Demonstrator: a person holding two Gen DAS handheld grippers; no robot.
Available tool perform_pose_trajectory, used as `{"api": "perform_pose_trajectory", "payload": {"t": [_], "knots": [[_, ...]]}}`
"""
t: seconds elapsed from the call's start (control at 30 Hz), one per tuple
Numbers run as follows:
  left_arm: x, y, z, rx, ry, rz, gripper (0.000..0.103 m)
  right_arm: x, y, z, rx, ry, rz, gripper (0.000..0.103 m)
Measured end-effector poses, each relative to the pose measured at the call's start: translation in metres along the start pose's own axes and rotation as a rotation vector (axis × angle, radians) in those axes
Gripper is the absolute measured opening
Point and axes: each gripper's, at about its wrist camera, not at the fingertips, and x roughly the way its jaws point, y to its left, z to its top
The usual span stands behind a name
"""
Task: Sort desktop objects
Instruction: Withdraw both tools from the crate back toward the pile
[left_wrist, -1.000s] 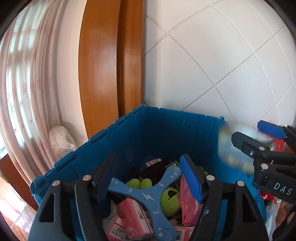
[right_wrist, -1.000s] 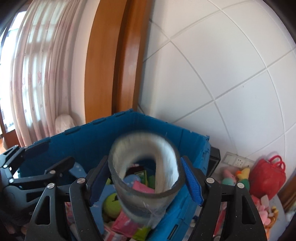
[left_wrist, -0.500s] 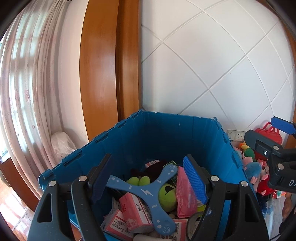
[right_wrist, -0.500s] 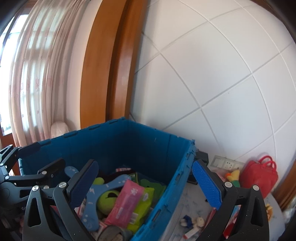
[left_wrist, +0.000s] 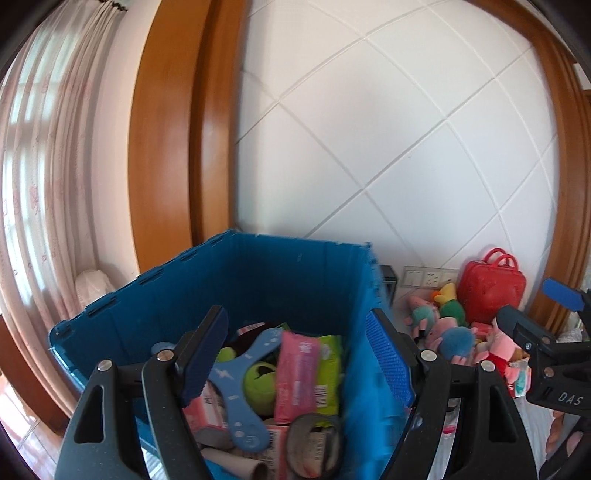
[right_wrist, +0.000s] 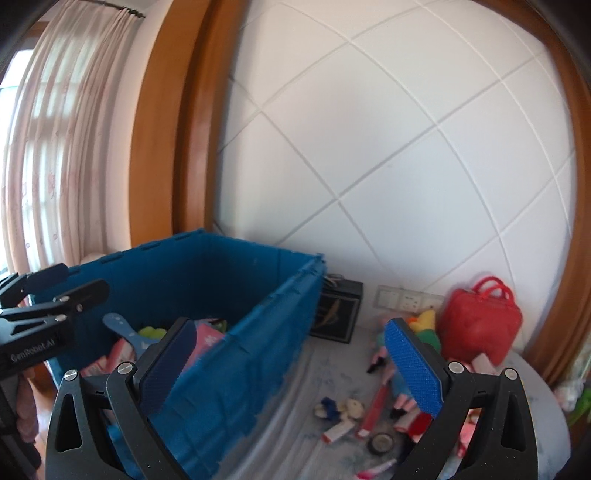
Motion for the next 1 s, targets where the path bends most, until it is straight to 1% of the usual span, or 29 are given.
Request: {"api": "perform_pose_trajectory", "payload": {"t": [0.1, 0.23, 0.33, 0.37, 0.43, 0.57, 0.67, 0.77, 0.87, 0.9, 1.0], "knots": [[-0.008, -0.035, 0.0, 0.022, -0.019, -0.042, 0.077, -0.018, -0.045, -0.012, 0.045, -0.011, -0.059, 0.103], [-0.006, -0.085, -0.005, 0.043, -0.004, -0.106, 0.077, -0.033, -0.104, -0.029, 0.099, 0.0, -0.141, 0.103], [0.006, -0.124, -0.014, 0.065, 0.039, -0.15, 0.077, -0.037, -0.152, -0.048, 0.148, 0.033, -0.196, 0.103], [0.011, -0.136, -0.018, 0.058, 0.056, -0.126, 0.077, -0.038, -0.169, -0.056, 0.162, 0.051, -0.214, 0.103], [0.025, -0.159, -0.028, 0.063, 0.094, -0.156, 0.077, -0.039, -0.198, -0.07, 0.18, 0.084, -0.249, 0.103], [0.052, -0.195, -0.055, 0.062, 0.174, -0.156, 0.077, -0.036, -0.254, -0.103, 0.222, 0.167, -0.313, 0.103], [0.074, -0.215, -0.076, 0.068, 0.237, -0.146, 0.077, -0.035, -0.29, -0.127, 0.25, 0.223, -0.34, 0.103], [0.089, -0.226, -0.097, 0.085, 0.283, -0.126, 0.077, -0.032, -0.319, -0.15, 0.276, 0.284, -0.351, 0.103], [0.108, -0.227, -0.117, 0.101, 0.345, -0.09, 0.077, -0.025, -0.34, -0.173, 0.295, 0.348, -0.357, 0.103], [0.114, -0.225, -0.124, 0.099, 0.372, -0.076, 0.077, -0.021, -0.346, -0.182, 0.302, 0.373, -0.358, 0.103], [0.132, -0.219, -0.144, 0.074, 0.456, -0.065, 0.077, -0.013, -0.361, -0.203, 0.33, 0.412, -0.358, 0.103]]}}
